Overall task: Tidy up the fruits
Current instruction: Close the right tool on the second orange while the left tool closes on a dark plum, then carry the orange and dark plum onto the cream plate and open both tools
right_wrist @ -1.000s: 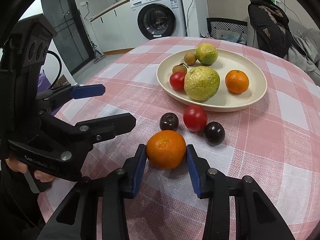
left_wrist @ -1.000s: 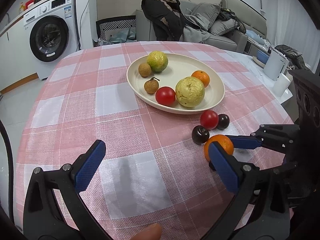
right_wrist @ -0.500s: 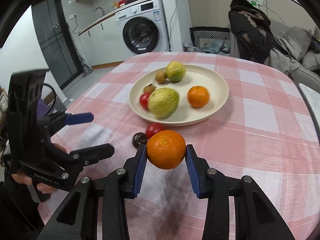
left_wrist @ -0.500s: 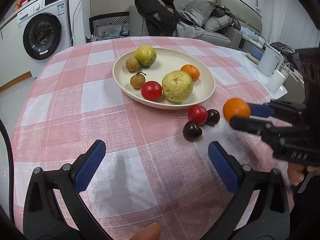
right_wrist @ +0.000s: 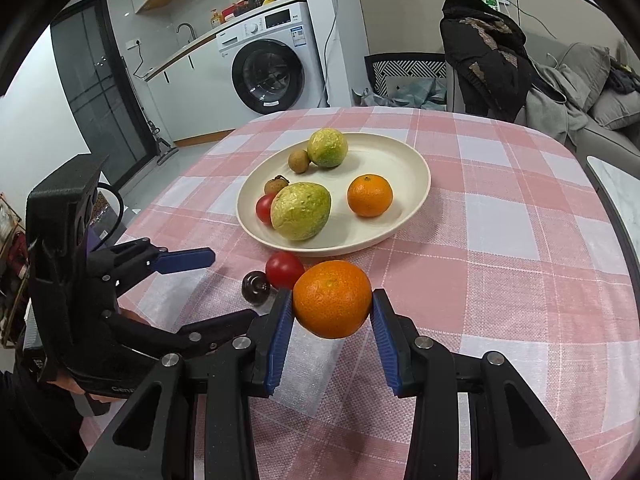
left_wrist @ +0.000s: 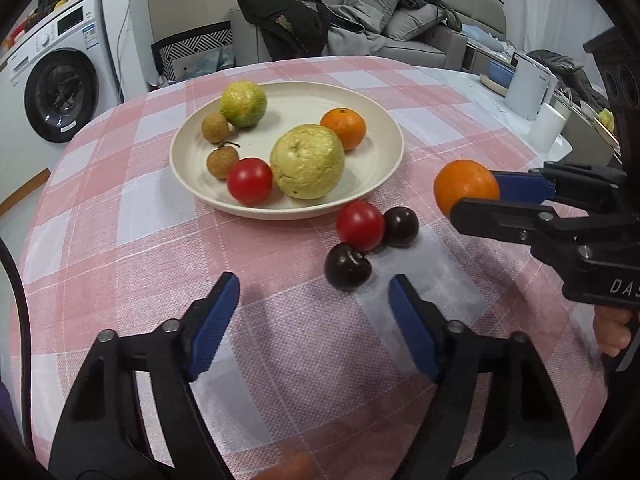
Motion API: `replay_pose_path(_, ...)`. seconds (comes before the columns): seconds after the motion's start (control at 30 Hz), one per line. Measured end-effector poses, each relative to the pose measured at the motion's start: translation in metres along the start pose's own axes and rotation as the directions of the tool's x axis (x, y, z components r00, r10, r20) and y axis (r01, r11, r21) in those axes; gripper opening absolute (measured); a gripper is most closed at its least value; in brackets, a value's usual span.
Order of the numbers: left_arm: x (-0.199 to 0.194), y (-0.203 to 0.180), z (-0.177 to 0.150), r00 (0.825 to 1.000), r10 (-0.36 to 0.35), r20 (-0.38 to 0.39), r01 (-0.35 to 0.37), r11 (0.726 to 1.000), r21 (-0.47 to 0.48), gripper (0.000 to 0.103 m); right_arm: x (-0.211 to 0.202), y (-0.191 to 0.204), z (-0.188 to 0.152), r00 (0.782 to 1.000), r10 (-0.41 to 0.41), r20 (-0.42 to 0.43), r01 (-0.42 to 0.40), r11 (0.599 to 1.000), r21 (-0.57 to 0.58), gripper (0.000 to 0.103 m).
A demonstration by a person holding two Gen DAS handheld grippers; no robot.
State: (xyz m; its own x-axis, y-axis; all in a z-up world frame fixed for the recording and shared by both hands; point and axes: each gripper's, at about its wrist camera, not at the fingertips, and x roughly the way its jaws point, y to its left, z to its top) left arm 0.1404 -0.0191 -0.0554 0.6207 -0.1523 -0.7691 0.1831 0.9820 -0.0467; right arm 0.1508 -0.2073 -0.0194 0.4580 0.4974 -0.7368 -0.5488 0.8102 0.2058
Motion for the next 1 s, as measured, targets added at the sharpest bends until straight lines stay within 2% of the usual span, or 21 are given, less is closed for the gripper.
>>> replay_pose_path(0.07, 0.006, -0.003, 0.003, 0.999, -0.025, -0.023, 0.025, 1.0, 0.01, 0.055, -0.001, -0.001, 0.0, 1.0, 0.0, 0.002, 0.0, 1.0, 0.005, 0.04)
replay_pose_path(0.2, 0.011, -0.008, 0.007, 1.0, -0.016, -0.023, 0.017, 1.0, 0.02, 0.05, -0.002, -0.001, 0.0, 1.0, -0.002, 0.005, 0.002, 1.0, 0.006, 0.04)
replay_pose_path(0.3, 0.011, -0.008, 0.009, 1.0, -0.022, -0.021, 0.023, 0.999, 0.022, 0.038, -0.001, -0.002, 0.001, 1.0, -0.003, 0.003, 0.003, 1.0, 0.008, 0.04)
replay_pose_path(0.37, 0.01, -0.007, 0.008, 0.998, -0.054, -0.016, 0.055, 0.998, 0.028, 0.023, 0.0, -0.002, 0.001, 1.0, -0.002, 0.0, 0.002, 1.0, 0.01, 0.04)
replay_pose_path(0.67, 0.0, -0.007, 0.003, 0.998, -0.065, 0.017, 0.064, 0.997, 0.035, 0.021, -0.002, -0.005, 0.001, 1.0, 0.007, 0.005, -0.007, 1.0, 0.018, 0.04)
replay_pose_path(0.87, -0.02, 0.002, 0.007, 0.994, -0.075, 0.082, 0.074, 0.997, 0.01, 0.021, -0.001, -0.008, 0.001, 1.0, 0.002, 0.013, -0.002, 0.999, 0.037, 0.04)
replay_pose_path(1.0, -0.035, 0.011, 0.013, 0.989, -0.07, 0.128, 0.072, 0.997, -0.012, 0.021, -0.005, -0.01, 0.003, 0.999, 0.028, 0.034, -0.03, 0.998, 0.061, 0.04)
